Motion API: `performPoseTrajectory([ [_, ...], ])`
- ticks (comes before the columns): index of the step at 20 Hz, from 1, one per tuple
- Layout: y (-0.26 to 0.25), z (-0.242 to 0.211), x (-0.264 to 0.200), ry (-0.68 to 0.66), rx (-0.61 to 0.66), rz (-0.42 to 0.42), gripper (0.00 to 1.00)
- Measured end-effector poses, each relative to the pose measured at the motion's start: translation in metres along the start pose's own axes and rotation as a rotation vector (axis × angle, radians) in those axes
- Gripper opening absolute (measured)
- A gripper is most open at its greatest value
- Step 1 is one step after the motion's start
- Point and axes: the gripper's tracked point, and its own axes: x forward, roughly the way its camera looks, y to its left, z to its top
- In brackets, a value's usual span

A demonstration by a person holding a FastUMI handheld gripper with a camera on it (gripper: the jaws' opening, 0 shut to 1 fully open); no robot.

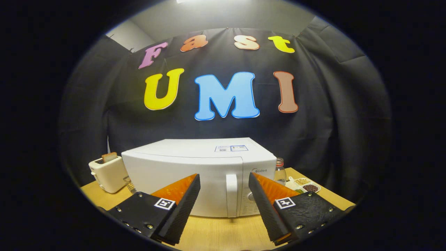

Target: Open the microwave, put the food inside, and close the microwave door.

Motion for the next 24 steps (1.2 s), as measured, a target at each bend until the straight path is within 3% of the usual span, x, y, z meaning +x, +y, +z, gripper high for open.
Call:
performPoseTrajectory([
  [4, -0.011, -0.032, 0.033, 0.008, 0.004, -0.016, 0.89],
  [6, -0.009, -0.046, 0.046, 0.026, 0.037, 0.0, 0.8],
  [8, -0.008, -0.057, 0.058, 0.019, 0.034, -0.001, 0.8],
  [11, -0.001, -0.066, 0.06, -0.011, 0.002, 0.018, 0.5],
  [12, 0.0, -0.065, 0.058, -0.027, -0.022, 0.014, 0.49],
  [13, -0.002, -0.063, 0.055, -0.038, -0.025, 0.009, 0.29],
  [16, -0.001, -0.068, 0.055, 0.001, 0.027, 0.047, 0.29],
  [17, -0.001, -0.068, 0.06, 0.001, 0.021, 0.044, 0.2],
  [23, 0.001, -0.068, 0.055, 0.007, 0.011, 0.046, 0.2],
  [24, 0.001, -0.067, 0.05, 0.004, 0.006, 0.042, 0.14],
])
